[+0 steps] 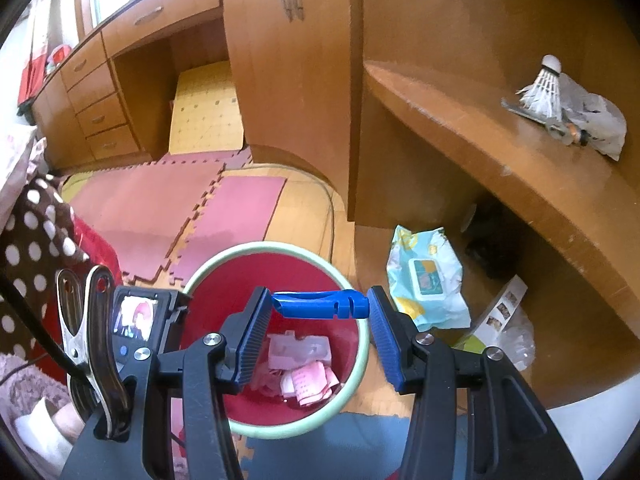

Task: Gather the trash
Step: 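Lift the blue stick with the right tool and carry it over the bucket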

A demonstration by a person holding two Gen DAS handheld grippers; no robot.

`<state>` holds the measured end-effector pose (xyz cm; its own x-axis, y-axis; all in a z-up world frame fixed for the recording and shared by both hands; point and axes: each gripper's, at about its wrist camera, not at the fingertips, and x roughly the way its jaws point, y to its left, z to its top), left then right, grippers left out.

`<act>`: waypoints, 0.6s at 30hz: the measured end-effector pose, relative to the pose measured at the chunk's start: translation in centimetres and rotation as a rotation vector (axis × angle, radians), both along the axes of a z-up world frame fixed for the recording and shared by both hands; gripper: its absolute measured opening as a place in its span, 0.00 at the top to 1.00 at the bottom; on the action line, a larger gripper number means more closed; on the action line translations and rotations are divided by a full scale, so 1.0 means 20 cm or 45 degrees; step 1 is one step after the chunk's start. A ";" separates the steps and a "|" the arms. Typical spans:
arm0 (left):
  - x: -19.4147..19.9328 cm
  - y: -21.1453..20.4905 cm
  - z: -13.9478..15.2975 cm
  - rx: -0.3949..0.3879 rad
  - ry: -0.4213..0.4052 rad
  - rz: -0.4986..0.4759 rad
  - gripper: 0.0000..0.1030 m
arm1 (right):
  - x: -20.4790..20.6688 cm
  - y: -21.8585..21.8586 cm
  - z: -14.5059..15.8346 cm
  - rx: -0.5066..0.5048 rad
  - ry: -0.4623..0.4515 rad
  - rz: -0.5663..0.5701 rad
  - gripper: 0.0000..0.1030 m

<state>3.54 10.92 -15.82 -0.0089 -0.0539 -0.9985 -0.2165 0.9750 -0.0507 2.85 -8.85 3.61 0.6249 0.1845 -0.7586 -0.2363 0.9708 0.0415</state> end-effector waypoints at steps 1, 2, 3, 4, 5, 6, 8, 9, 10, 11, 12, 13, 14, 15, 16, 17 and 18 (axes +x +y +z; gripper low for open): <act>0.00 0.00 0.00 0.000 0.000 0.000 0.66 | 0.00 0.01 -0.01 -0.006 0.005 0.008 0.51; 0.00 0.00 0.00 0.001 0.000 0.000 0.66 | 0.00 0.01 -0.02 -0.012 0.010 0.016 0.51; 0.00 0.00 0.00 0.001 0.000 0.000 0.66 | 0.00 0.03 -0.04 -0.020 0.016 0.025 0.51; 0.00 0.00 0.00 0.001 0.000 0.000 0.66 | 0.00 0.04 -0.05 -0.026 0.021 0.034 0.51; 0.00 0.00 0.00 0.001 0.000 0.000 0.66 | -0.01 0.05 -0.06 -0.034 0.027 0.044 0.51; 0.00 0.00 0.00 0.000 0.000 0.000 0.66 | -0.01 0.06 -0.08 -0.042 0.032 0.052 0.51; 0.00 0.00 0.00 0.001 0.000 0.000 0.66 | -0.01 0.07 -0.10 -0.057 0.043 0.071 0.51; 0.00 0.00 0.00 0.002 0.000 -0.001 0.66 | -0.01 0.08 -0.12 -0.065 0.048 0.080 0.51; 0.00 0.00 0.00 0.002 0.000 -0.001 0.66 | -0.01 0.09 -0.14 -0.073 0.054 0.087 0.51; 0.00 0.00 0.00 0.002 0.000 0.000 0.66 | 0.00 0.10 -0.16 -0.080 0.059 0.091 0.51; 0.00 0.00 0.00 0.003 0.000 -0.001 0.66 | 0.00 0.11 -0.18 -0.085 0.065 0.092 0.51; 0.00 0.00 0.00 0.003 0.000 -0.001 0.66 | 0.00 0.12 -0.21 -0.082 0.080 0.092 0.51; 0.00 0.00 0.00 0.002 0.000 -0.001 0.66 | 0.01 0.13 -0.22 -0.079 0.089 0.093 0.51; 0.00 0.00 0.00 0.001 0.000 -0.001 0.66 | 0.01 0.14 -0.24 -0.077 0.098 0.096 0.51; 0.00 0.01 0.00 0.001 0.000 -0.001 0.66 | 0.02 0.15 -0.26 -0.081 0.105 0.100 0.51; 0.01 0.01 0.00 0.001 0.000 -0.001 0.66 | 0.02 0.17 -0.28 -0.090 0.111 0.109 0.51; 0.01 0.01 0.00 0.001 0.000 -0.001 0.66 | 0.02 0.18 -0.30 -0.096 0.116 0.115 0.51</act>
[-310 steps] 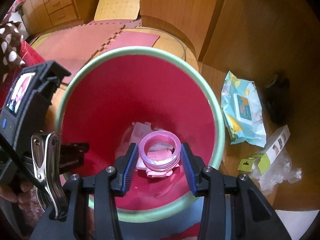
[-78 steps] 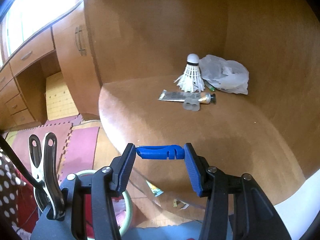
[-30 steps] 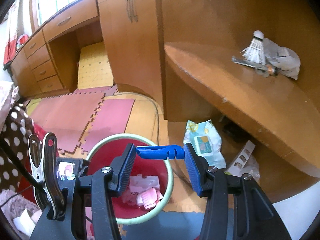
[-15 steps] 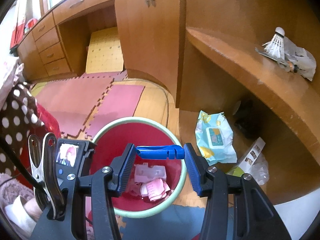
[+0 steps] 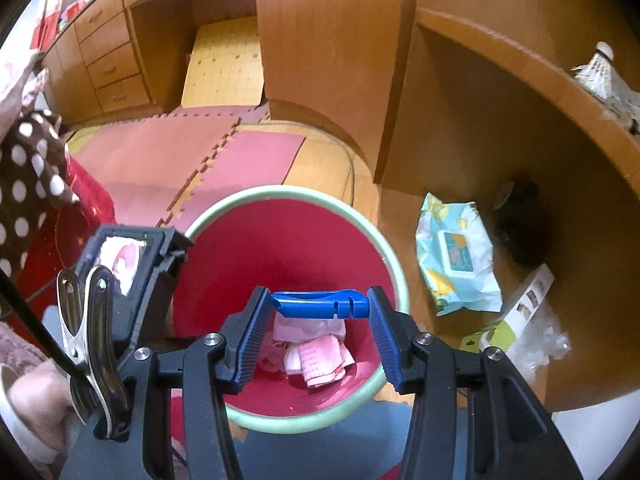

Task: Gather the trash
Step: 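Lift the blue stick with the right tool and carry it over the bucket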

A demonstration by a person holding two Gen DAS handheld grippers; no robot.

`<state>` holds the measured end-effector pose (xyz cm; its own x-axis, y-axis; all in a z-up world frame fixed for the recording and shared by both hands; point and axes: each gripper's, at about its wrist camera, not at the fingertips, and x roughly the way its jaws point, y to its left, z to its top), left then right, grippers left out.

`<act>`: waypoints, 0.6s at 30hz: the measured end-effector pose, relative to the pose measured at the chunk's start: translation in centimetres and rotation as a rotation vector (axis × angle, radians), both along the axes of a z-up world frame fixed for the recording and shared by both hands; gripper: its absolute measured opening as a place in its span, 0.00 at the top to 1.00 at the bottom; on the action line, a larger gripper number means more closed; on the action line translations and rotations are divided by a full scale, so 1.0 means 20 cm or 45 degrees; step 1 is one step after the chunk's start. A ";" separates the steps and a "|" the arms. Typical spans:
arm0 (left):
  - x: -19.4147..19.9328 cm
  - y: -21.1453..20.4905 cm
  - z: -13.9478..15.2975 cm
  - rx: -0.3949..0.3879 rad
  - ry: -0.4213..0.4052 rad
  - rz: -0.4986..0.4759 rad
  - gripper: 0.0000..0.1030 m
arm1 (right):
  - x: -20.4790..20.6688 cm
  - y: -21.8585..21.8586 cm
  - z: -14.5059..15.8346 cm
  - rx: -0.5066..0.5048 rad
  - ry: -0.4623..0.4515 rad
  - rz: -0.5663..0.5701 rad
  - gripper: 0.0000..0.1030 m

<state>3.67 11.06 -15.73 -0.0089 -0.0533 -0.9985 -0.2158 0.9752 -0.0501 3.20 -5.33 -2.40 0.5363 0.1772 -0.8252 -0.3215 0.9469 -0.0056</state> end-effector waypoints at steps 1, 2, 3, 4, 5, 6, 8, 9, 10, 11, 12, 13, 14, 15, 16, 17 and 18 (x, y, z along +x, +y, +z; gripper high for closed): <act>0.00 0.00 0.00 0.000 0.000 0.000 0.66 | 0.00 0.01 -0.02 -0.008 0.008 0.011 0.51; 0.00 0.00 0.00 0.000 0.000 0.000 0.66 | 0.00 0.02 -0.04 -0.014 0.015 0.019 0.51; 0.00 0.00 0.00 0.000 0.001 0.001 0.66 | 0.00 0.03 -0.06 -0.024 0.022 0.029 0.51; 0.00 0.00 0.00 0.000 0.001 0.001 0.66 | 0.00 0.04 -0.08 -0.034 0.031 0.037 0.51; 0.00 0.00 0.00 0.001 0.000 0.000 0.66 | 0.00 0.04 -0.10 -0.043 0.039 0.041 0.51; 0.00 0.00 0.00 0.001 0.000 0.000 0.66 | 0.00 0.04 -0.11 -0.048 0.050 0.045 0.51; 0.00 0.00 0.00 0.000 0.000 0.001 0.66 | 0.00 0.05 -0.15 -0.063 0.071 0.049 0.51; 0.00 0.00 0.00 0.001 0.000 0.001 0.66 | 0.00 0.04 -0.16 -0.068 0.078 0.050 0.51; 0.00 0.00 0.00 0.001 0.000 0.000 0.66 | 0.00 0.04 -0.17 -0.075 0.086 0.051 0.51; 0.00 0.00 0.00 0.001 0.000 0.000 0.66 | 0.00 0.04 -0.18 -0.079 0.091 0.051 0.51; 0.00 0.00 0.00 0.001 0.000 0.001 0.66 | 0.00 0.04 -0.19 -0.083 0.098 0.052 0.51; 0.00 0.00 0.00 0.001 0.000 0.000 0.66 | 0.00 0.04 -0.20 -0.087 0.103 0.053 0.51; 0.00 0.00 0.00 0.001 0.000 0.000 0.66 | 0.00 0.04 -0.20 -0.091 0.106 0.055 0.51; 0.00 0.00 0.00 0.001 0.000 -0.001 0.66 | -0.01 0.04 -0.21 -0.096 0.110 0.057 0.51; 0.00 0.00 0.00 0.001 0.000 0.000 0.66 | -0.01 0.04 -0.22 -0.099 0.115 0.060 0.51; 0.00 0.00 0.00 0.001 0.000 0.000 0.66 | -0.01 0.04 -0.23 -0.103 0.120 0.063 0.51; 0.00 0.00 0.00 0.001 0.000 0.000 0.66 | -0.01 0.04 -0.24 -0.108 0.129 0.065 0.51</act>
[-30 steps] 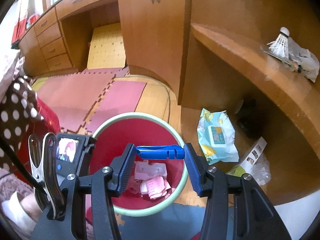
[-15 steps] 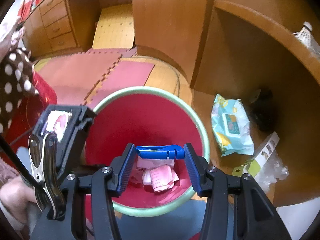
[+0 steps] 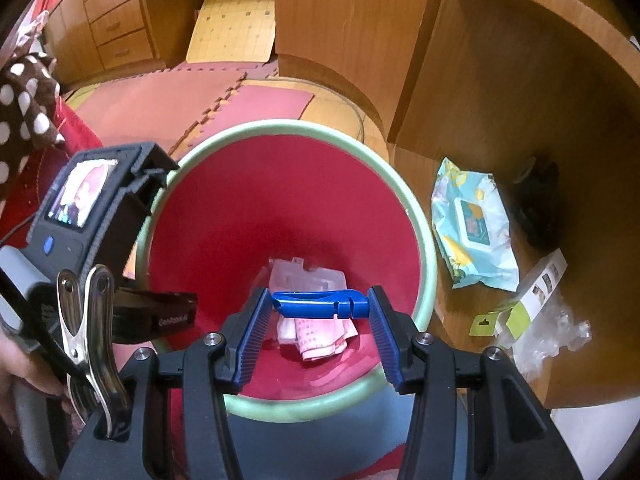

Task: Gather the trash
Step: 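Lift the blue stick with the right tool and carry it over the bucket, then open the right tool to drop the blue stick into the bucket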

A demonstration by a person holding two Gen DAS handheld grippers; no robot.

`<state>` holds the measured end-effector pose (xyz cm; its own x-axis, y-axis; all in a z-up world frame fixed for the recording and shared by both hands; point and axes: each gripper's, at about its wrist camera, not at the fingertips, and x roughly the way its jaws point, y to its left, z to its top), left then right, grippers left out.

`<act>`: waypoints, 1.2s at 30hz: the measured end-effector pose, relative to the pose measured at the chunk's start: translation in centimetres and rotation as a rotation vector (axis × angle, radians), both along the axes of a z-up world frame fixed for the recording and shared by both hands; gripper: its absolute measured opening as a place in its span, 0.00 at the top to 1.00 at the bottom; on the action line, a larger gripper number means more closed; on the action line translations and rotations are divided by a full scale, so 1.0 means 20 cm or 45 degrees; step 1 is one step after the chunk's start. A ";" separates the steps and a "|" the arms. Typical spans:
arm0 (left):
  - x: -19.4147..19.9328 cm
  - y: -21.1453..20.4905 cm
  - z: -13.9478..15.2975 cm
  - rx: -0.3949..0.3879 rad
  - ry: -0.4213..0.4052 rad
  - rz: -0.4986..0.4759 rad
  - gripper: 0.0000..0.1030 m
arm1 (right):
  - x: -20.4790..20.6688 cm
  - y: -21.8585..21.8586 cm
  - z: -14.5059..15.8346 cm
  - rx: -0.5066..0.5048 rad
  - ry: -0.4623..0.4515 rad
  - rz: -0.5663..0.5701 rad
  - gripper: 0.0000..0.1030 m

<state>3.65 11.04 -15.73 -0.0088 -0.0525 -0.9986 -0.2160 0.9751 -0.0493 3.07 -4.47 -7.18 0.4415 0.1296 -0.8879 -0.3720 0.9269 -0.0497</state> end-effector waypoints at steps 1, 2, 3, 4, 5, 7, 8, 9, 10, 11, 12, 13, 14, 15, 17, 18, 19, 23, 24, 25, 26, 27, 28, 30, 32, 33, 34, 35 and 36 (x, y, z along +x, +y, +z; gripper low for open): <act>0.00 0.00 0.00 0.000 0.000 0.000 0.66 | 0.00 0.00 -0.01 -0.005 0.009 0.000 0.51; 0.00 0.00 0.00 0.000 0.000 0.000 0.66 | 0.00 0.00 -0.03 -0.012 0.018 0.000 0.51; 0.00 0.00 0.00 0.000 0.000 0.000 0.66 | 0.01 0.00 -0.04 -0.018 0.025 0.001 0.51; 0.00 0.00 0.00 0.000 0.000 0.000 0.66 | 0.01 0.00 -0.05 -0.022 0.033 0.003 0.51; 0.00 0.00 0.00 0.000 0.000 0.000 0.66 | 0.01 0.00 -0.06 -0.025 0.041 0.005 0.51; 0.00 0.00 0.00 -0.001 0.000 0.000 0.66 | 0.00 0.00 -0.07 -0.028 0.056 0.009 0.51; 0.00 0.00 0.00 0.000 0.000 0.000 0.66 | 0.00 0.00 -0.09 -0.031 0.069 0.012 0.51; 0.00 0.00 0.00 -0.001 0.000 0.000 0.66 | 0.00 0.01 -0.09 -0.032 0.077 0.013 0.51; 0.00 0.00 0.00 -0.001 0.000 0.000 0.66 | 0.00 0.01 -0.10 -0.035 0.089 0.014 0.51; 0.00 0.00 0.00 -0.002 0.000 0.000 0.66 | 0.00 0.01 -0.11 -0.036 0.103 0.017 0.51; 0.00 0.00 0.00 -0.001 0.000 0.000 0.66 | 0.00 0.01 -0.12 -0.037 0.110 0.018 0.51; 0.00 0.00 0.00 -0.002 0.000 0.001 0.66 | -0.01 0.01 -0.13 -0.039 0.117 0.021 0.51; 0.00 0.00 0.00 -0.001 0.000 0.001 0.66 | -0.01 0.01 -0.13 -0.043 0.124 0.024 0.51; 0.00 0.00 0.00 -0.001 -0.001 0.000 0.66 | -0.01 0.01 -0.14 -0.048 0.129 0.028 0.51; 0.00 0.00 0.00 -0.001 0.000 0.000 0.66 | -0.01 0.01 -0.15 -0.048 0.142 0.035 0.51; 0.00 0.00 0.00 -0.001 0.000 0.000 0.66 | -0.01 0.01 -0.15 -0.049 0.149 0.037 0.51; 0.00 0.00 0.00 -0.001 0.000 0.000 0.66 | -0.02 0.01 -0.16 -0.051 0.155 0.040 0.51; 0.00 0.00 0.00 -0.002 0.000 0.001 0.66 | -0.02 0.01 -0.18 -0.055 0.186 0.041 0.51; 0.00 0.00 0.00 -0.001 -0.001 0.000 0.66 | -0.02 0.01 -0.18 -0.049 0.196 0.036 0.51; 0.00 0.00 0.00 0.001 -0.001 -0.001 0.66 | -0.01 0.01 -0.19 -0.045 0.205 0.032 0.51; 0.00 0.00 0.00 -0.001 0.000 0.000 0.66 | -0.02 0.01 -0.19 -0.042 0.212 0.029 0.51; 0.00 0.01 0.00 -0.002 0.001 0.001 0.66 | -0.01 0.00 -0.19 -0.041 0.219 0.027 0.51; 0.00 0.00 0.00 -0.002 0.000 0.001 0.66 | -0.02 0.00 -0.20 -0.038 0.224 0.027 0.51; 0.00 0.00 0.00 -0.001 0.000 0.001 0.66 | -0.02 0.00 -0.20 -0.040 0.222 0.032 0.51; 0.00 0.00 0.00 -0.001 0.000 0.000 0.66 | -0.02 0.01 -0.20 -0.033 0.227 0.034 0.51; 0.00 0.00 0.00 -0.001 -0.001 0.000 0.66 | -0.02 0.01 -0.20 -0.032 0.229 0.035 0.51; 0.00 0.00 0.00 0.000 -0.001 0.000 0.66 | -0.02 0.01 -0.20 -0.030 0.232 0.038 0.51; 0.00 0.00 0.00 0.000 -0.001 -0.001 0.66 | -0.02 0.01 -0.20 -0.026 0.234 0.040 0.51; 0.00 0.00 0.00 -0.001 -0.001 0.001 0.66 | -0.03 0.01 -0.20 -0.022 0.238 0.043 0.51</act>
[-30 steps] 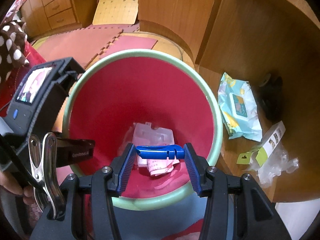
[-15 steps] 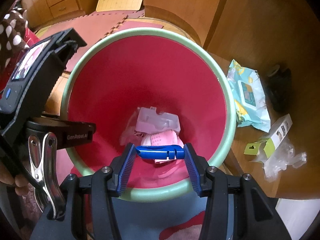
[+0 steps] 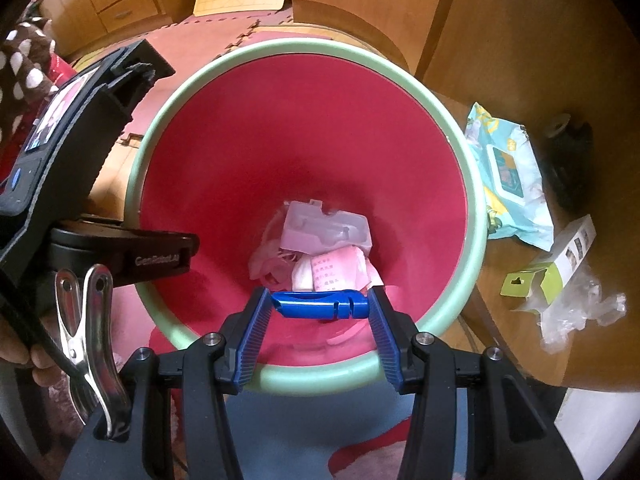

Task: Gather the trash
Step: 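Open the right tool to drop the blue stick into the bucket, then move the right tool back to the shelf toward the clear plastic cap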

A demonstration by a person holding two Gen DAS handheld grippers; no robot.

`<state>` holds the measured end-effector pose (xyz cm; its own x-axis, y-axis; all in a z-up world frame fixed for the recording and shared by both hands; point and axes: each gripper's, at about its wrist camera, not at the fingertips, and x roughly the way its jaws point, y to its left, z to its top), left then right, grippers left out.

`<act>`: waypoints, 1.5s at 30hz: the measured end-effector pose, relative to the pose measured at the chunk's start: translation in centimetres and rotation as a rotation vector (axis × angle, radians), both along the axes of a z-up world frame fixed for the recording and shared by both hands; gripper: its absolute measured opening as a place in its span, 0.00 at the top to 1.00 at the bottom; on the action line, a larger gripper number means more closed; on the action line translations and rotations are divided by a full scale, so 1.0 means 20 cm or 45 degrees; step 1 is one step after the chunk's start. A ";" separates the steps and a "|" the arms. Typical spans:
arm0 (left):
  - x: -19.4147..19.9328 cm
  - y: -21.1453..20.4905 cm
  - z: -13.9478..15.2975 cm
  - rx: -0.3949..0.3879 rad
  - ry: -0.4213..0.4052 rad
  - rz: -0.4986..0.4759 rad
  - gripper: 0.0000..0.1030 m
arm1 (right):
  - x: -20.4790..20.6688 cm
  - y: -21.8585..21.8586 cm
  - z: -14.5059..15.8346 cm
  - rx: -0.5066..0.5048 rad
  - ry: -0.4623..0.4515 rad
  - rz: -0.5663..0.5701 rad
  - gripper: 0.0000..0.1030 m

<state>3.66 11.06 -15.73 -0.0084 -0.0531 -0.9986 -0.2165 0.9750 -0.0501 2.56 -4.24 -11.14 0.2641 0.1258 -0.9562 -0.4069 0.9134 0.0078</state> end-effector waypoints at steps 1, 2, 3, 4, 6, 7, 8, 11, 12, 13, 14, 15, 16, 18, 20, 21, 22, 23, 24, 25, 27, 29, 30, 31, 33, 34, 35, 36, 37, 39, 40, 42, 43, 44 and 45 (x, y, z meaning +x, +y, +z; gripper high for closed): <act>0.00 0.00 0.00 0.000 0.000 0.000 0.66 | 0.00 0.00 0.00 0.003 0.002 0.002 0.51; 0.00 0.00 0.00 0.000 0.000 -0.001 0.66 | 0.00 0.00 0.00 0.005 0.004 0.003 0.51; 0.00 0.00 0.00 0.000 0.000 -0.001 0.66 | 0.00 0.00 0.00 0.005 0.005 0.003 0.51; 0.00 0.00 0.00 0.000 0.000 -0.001 0.66 | 0.00 0.00 0.00 0.006 0.004 0.003 0.51; 0.00 0.00 0.00 0.001 0.000 -0.001 0.66 | 0.00 0.01 0.00 0.004 0.002 0.003 0.51; 0.00 0.00 0.00 0.001 0.000 -0.001 0.66 | -0.01 0.01 0.00 0.003 0.001 0.004 0.50; 0.00 0.00 0.00 0.000 0.000 0.000 0.66 | -0.01 0.01 0.00 0.003 -0.001 0.006 0.50; 0.00 0.00 0.00 0.000 -0.001 -0.002 0.66 | -0.02 0.01 0.00 0.011 -0.002 0.021 0.43; 0.00 0.00 0.00 0.001 -0.002 -0.003 0.66 | -0.02 0.01 0.00 0.010 -0.004 0.027 0.41; 0.01 0.01 0.00 0.000 -0.001 -0.002 0.66 | -0.02 0.02 0.00 0.004 -0.006 0.036 0.39; 0.00 0.00 0.00 0.000 -0.001 -0.002 0.66 | -0.02 0.03 0.00 -0.002 -0.009 0.046 0.37; 0.00 0.00 0.00 0.001 -0.001 -0.003 0.66 | -0.03 0.03 0.00 -0.008 -0.011 0.053 0.37; 0.01 0.00 0.01 0.001 -0.002 -0.004 0.66 | -0.03 0.03 0.00 -0.009 -0.011 0.057 0.37; 0.00 0.00 0.00 0.001 -0.001 -0.003 0.66 | -0.03 0.03 0.01 0.004 -0.008 0.054 0.37; 0.00 0.00 0.00 0.001 -0.002 -0.003 0.66 | -0.03 0.02 0.02 0.015 -0.009 0.046 0.37; 0.01 0.01 0.01 0.001 -0.002 -0.004 0.66 | -0.03 0.02 0.03 0.020 -0.013 0.040 0.37; 0.01 0.00 0.00 0.001 -0.002 -0.003 0.66 | -0.02 0.01 0.03 0.025 -0.016 0.035 0.37; 0.00 0.00 0.00 0.001 -0.001 -0.002 0.66 | -0.02 0.01 0.04 0.029 -0.017 0.030 0.37; 0.01 0.01 0.00 0.002 -0.001 -0.002 0.66 | -0.02 0.01 0.05 0.035 -0.018 0.023 0.37; 0.01 0.00 0.00 0.002 -0.002 -0.003 0.66 | -0.02 0.01 0.06 0.042 -0.022 0.016 0.37; 0.00 0.00 0.00 0.002 -0.002 -0.003 0.66 | -0.02 0.01 0.07 0.053 -0.028 0.007 0.37; 0.01 0.00 0.00 0.003 -0.001 -0.004 0.66 | -0.02 0.01 0.09 0.063 -0.033 0.003 0.37; 0.01 0.01 0.00 0.004 -0.001 -0.004 0.66 | -0.02 0.01 0.10 0.070 -0.035 0.004 0.37; 0.01 0.01 0.01 0.005 -0.001 -0.005 0.66 | -0.02 0.01 0.11 0.078 -0.038 0.005 0.37; 0.01 0.00 0.00 0.008 -0.001 -0.006 0.66 | -0.03 0.01 0.14 0.090 -0.050 0.010 0.37; 0.01 0.01 0.00 0.009 -0.001 -0.007 0.66 | -0.04 0.01 0.16 0.094 -0.057 0.014 0.37; 0.01 0.00 0.00 0.009 -0.001 -0.007 0.66 | -0.04 0.02 0.18 0.099 -0.065 0.021 0.37; 0.01 0.01 0.00 0.009 0.000 -0.006 0.66 | -0.05 0.02 0.20 0.102 -0.077 0.027 0.37; 0.01 0.00 0.00 0.009 0.000 -0.006 0.66 | -0.06 0.02 0.22 0.103 -0.089 0.029 0.37; 0.01 0.00 0.00 0.010 -0.001 -0.007 0.66 | -0.07 0.01 0.25 0.107 -0.114 0.031 0.37; 0.01 0.01 0.00 0.010 -0.001 -0.007 0.66 | -0.08 0.01 0.28 0.118 -0.126 0.026 0.37; 0.01 0.01 0.00 0.008 -0.001 -0.007 0.66 | -0.08 0.00 0.31 0.134 -0.140 0.014 0.37; 0.01 0.00 0.00 0.009 -0.001 -0.007 0.66 | -0.08 0.00 0.33 0.142 -0.147 0.005 0.37; 0.01 0.00 0.00 0.008 -0.001 -0.007 0.66 | -0.09 -0.01 0.34 0.148 -0.153 -0.005 0.37; 0.01 0.00 0.00 0.009 0.000 -0.006 0.66 | -0.08 -0.01 0.35 0.153 -0.156 -0.010 0.37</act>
<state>3.81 11.10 -15.69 -0.0083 -0.0464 -0.9989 -0.2117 0.9764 -0.0436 0.87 -4.49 -4.13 0.3796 0.2346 -0.8949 -0.4044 0.9121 0.0676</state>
